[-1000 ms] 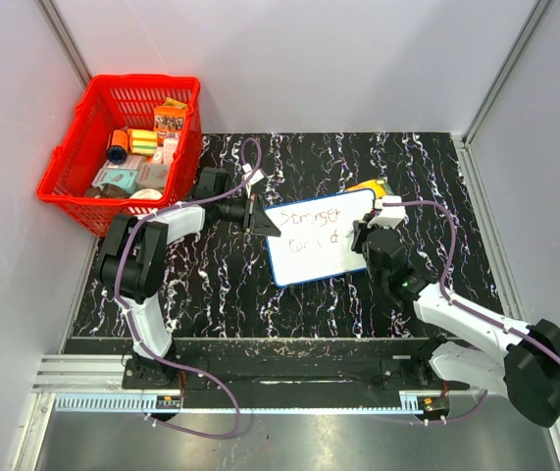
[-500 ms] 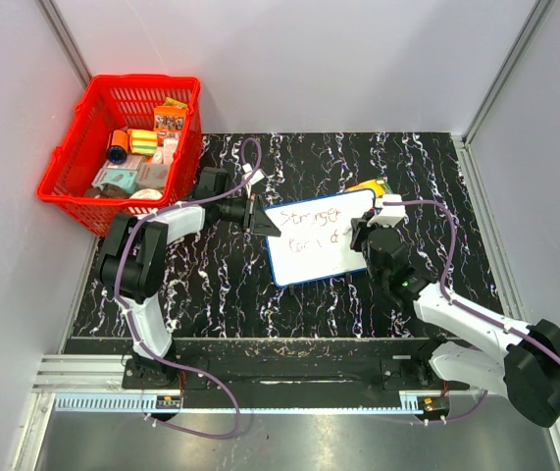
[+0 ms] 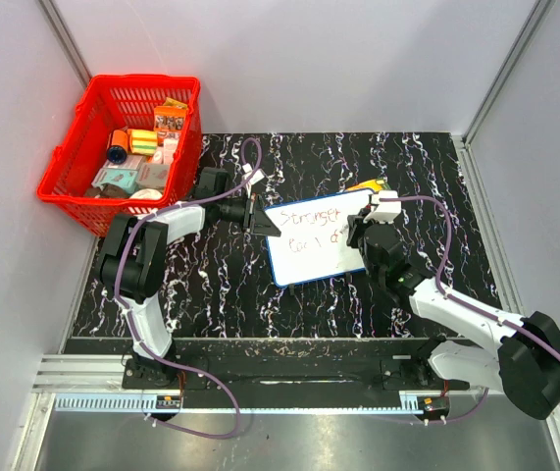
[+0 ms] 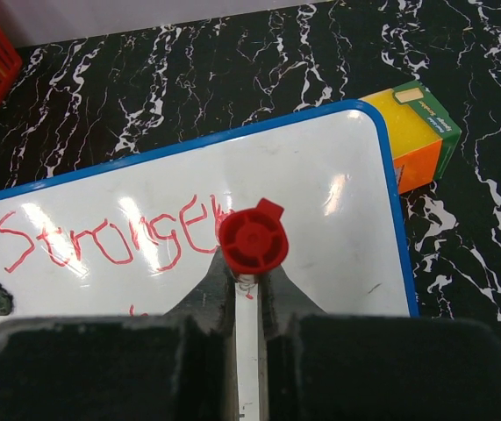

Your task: Write a sentence on the whiteboard

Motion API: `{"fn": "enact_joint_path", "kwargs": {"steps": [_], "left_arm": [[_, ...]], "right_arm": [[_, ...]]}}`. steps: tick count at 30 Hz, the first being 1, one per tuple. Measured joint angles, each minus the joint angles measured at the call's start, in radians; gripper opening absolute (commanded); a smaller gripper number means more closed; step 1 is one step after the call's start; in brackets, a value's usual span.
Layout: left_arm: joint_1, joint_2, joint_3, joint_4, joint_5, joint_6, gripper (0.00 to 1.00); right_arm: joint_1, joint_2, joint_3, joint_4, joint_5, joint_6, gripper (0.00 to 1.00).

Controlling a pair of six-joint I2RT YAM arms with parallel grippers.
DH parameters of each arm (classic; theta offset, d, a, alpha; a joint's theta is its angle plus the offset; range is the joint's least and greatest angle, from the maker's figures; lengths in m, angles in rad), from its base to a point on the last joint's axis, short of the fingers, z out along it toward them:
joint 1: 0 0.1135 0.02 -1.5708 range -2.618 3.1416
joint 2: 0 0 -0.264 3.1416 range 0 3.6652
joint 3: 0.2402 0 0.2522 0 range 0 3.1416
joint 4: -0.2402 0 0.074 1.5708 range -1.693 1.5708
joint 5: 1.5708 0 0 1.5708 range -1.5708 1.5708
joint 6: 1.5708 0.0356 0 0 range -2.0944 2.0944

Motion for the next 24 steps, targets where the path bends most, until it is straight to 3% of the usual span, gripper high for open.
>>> {"fn": "enact_joint_path", "kwargs": {"steps": [24], "left_arm": [[0.0,0.0,0.001,-0.003,0.0,0.0,0.0]], "right_arm": [[0.0,-0.019,-0.007,-0.049,-0.082,0.04,0.0]]}}
